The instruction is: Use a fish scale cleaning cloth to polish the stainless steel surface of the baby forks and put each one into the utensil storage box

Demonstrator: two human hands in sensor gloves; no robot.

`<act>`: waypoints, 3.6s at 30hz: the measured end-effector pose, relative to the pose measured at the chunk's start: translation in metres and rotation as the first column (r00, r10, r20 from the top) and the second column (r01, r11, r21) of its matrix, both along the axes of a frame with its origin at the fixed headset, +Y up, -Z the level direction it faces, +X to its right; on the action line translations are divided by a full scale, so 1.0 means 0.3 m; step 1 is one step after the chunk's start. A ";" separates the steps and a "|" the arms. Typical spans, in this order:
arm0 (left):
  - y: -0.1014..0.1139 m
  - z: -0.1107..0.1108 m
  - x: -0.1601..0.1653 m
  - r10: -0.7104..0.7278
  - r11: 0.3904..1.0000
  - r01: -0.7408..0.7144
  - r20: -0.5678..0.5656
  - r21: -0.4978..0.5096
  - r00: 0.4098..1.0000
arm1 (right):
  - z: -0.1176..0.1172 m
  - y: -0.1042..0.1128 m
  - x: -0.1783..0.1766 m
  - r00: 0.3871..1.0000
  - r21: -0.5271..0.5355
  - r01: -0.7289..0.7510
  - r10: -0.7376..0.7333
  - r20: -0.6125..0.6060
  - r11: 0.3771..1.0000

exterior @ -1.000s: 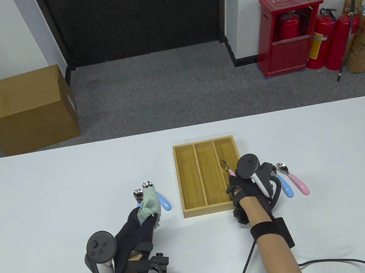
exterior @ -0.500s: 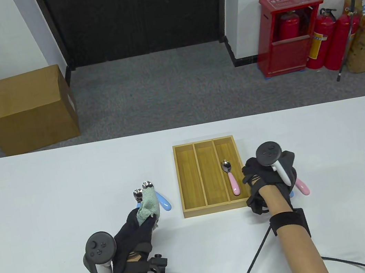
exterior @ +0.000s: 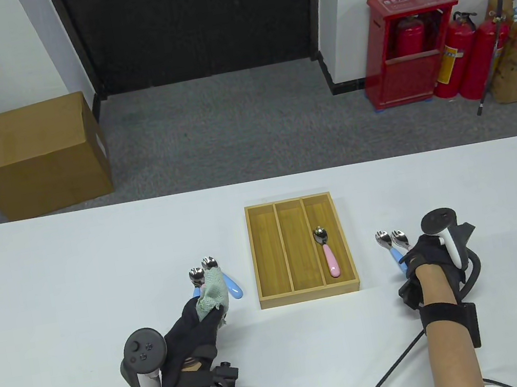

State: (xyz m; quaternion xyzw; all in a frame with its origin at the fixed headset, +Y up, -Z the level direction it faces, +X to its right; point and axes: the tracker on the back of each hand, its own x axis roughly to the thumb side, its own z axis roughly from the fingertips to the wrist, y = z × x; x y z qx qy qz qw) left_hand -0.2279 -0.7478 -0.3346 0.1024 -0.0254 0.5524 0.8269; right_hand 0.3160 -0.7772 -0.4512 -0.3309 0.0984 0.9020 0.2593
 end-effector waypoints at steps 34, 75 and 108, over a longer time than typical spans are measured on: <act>-0.037 -0.028 0.130 0.551 0.825 -0.530 0.484 -0.194 0.680 | 0.432 0.324 -0.893 0.594 0.427 0.602 -0.021 -0.804 0.675; 0.037 -0.031 0.113 0.367 0.929 -0.362 0.308 -0.076 0.878 | 0.431 0.230 -0.898 0.457 0.292 0.712 -0.106 -0.883 0.638; -0.010 0.001 -0.023 0.071 0.998 -0.070 -0.114 0.007 0.991 | 0.203 0.211 -0.634 0.854 0.536 0.385 -0.070 -0.515 0.752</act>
